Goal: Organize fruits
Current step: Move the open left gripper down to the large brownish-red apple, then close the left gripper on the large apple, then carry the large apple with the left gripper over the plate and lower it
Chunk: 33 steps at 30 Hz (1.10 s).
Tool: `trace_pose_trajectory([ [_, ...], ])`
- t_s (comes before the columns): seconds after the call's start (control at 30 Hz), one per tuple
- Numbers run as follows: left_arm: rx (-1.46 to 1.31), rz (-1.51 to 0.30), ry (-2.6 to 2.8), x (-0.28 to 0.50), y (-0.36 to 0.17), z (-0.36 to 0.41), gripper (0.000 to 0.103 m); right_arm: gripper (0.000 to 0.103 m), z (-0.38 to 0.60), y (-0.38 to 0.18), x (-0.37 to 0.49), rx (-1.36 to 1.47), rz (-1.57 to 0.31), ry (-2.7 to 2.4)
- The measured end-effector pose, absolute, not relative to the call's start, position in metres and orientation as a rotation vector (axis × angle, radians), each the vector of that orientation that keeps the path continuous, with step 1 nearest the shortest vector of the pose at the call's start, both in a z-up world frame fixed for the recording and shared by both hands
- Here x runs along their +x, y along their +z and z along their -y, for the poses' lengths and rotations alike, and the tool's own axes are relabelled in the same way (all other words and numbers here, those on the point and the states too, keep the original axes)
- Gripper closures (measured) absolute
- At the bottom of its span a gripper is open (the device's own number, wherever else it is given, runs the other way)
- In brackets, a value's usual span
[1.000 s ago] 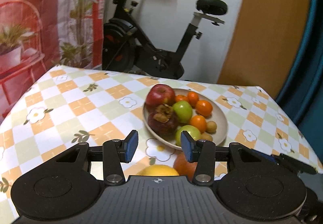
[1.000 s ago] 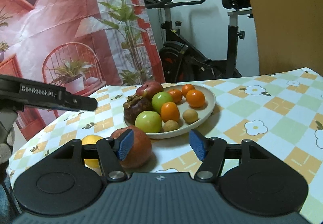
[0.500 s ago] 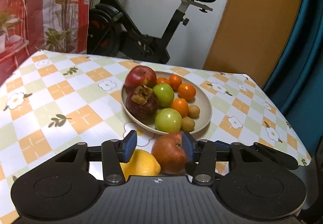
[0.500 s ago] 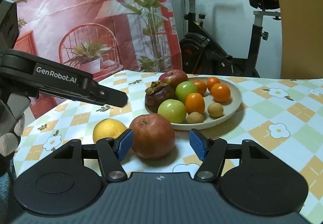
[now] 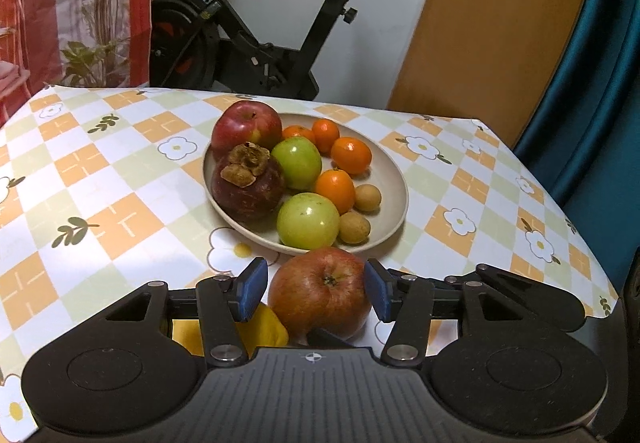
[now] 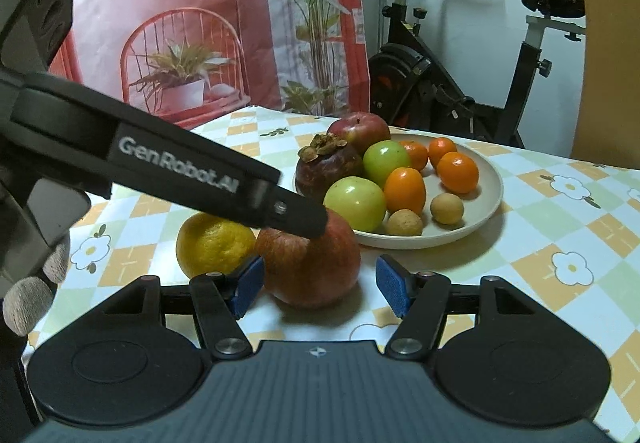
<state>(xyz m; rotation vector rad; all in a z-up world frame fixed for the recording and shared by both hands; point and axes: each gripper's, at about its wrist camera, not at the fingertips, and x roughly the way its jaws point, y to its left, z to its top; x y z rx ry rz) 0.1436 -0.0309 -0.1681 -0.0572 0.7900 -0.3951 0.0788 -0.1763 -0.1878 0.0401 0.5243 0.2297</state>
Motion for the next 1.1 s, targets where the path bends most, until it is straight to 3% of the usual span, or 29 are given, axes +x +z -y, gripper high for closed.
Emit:
trace_pose_trajectory([
  [1.1,0.023,-0.803,-0.415,0.142,-0.176,0.053,0.04,0.038,0.18,-0.195,0.086,0.062,-0.567,0.254],
])
